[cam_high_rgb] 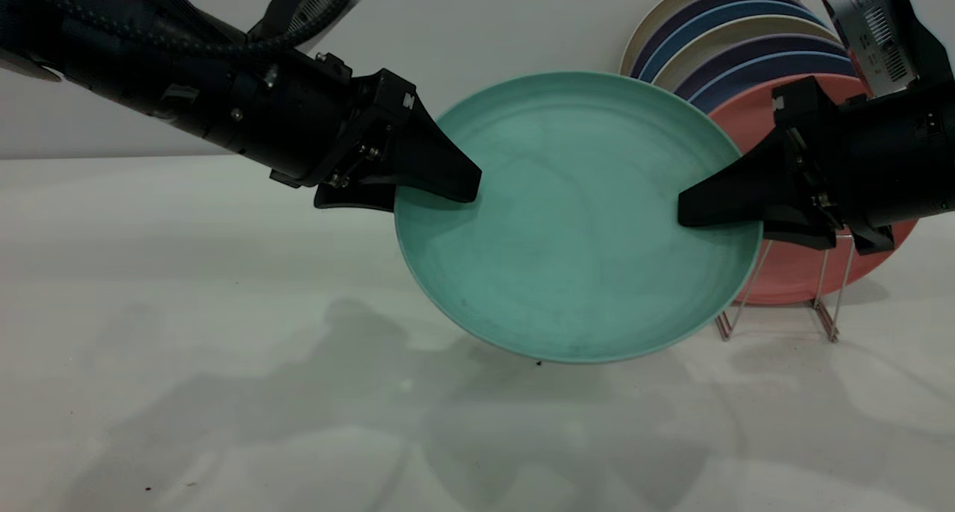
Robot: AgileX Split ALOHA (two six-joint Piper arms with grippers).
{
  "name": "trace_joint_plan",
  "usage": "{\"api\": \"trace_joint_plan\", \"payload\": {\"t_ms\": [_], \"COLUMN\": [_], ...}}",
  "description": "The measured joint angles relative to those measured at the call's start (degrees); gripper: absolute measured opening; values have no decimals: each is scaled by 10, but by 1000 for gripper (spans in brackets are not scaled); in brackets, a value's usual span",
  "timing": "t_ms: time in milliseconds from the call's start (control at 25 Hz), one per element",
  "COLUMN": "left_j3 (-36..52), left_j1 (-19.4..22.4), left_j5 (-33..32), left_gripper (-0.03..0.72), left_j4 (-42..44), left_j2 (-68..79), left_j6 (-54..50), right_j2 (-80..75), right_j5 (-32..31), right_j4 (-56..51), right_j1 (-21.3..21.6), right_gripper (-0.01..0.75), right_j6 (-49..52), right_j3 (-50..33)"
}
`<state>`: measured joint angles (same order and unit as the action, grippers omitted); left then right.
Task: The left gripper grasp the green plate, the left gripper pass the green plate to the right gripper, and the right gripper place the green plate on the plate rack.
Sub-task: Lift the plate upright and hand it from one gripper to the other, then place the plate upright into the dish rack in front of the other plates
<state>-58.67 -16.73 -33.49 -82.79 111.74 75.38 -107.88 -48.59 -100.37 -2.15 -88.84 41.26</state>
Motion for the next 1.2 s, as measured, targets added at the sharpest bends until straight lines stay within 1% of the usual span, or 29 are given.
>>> {"api": "trace_joint_plan", "payload": {"t_ms": [80,240,360,480,640,760,880,960,1080,1120,1200], "left_j3": [0,0,-11,-27,-32,-35,-35,-35,-35,-35,-35], "left_j1": [5,31,62,94,122,133,137,137,137,137,137], "left_j5": [-4,-38,-85,-129,-150,-152,-152,-152,-152,-152,-152], "left_gripper": [615,624,613,589,575,574,573,572,572,570,570], "left_j4": [13,92,181,290,455,553,622,649,669,672,672], "left_j2": [0,-20,-50,-90,-126,-137,-137,-137,-137,-137,-137], "left_j6": [-1,-46,-107,-180,-287,-371,-439,-467,-491,-495,-496], "right_j2": [0,0,0,0,0,1,12,32,78,91,119], "right_j5": [0,0,15,26,28,28,29,36,60,69,96], "right_j4": [0,0,0,1,41,134,260,354,492,532,603], "right_j1": [0,0,0,0,0,0,0,0,-2,-6,-27], "right_gripper": [60,60,60,60,60,60,60,60,60,60,60], "right_j6": [-6,-18,-23,-36,-52,-49,-1,54,138,158,174], "right_j3": [0,0,0,0,2,19,53,76,106,111,118]}}
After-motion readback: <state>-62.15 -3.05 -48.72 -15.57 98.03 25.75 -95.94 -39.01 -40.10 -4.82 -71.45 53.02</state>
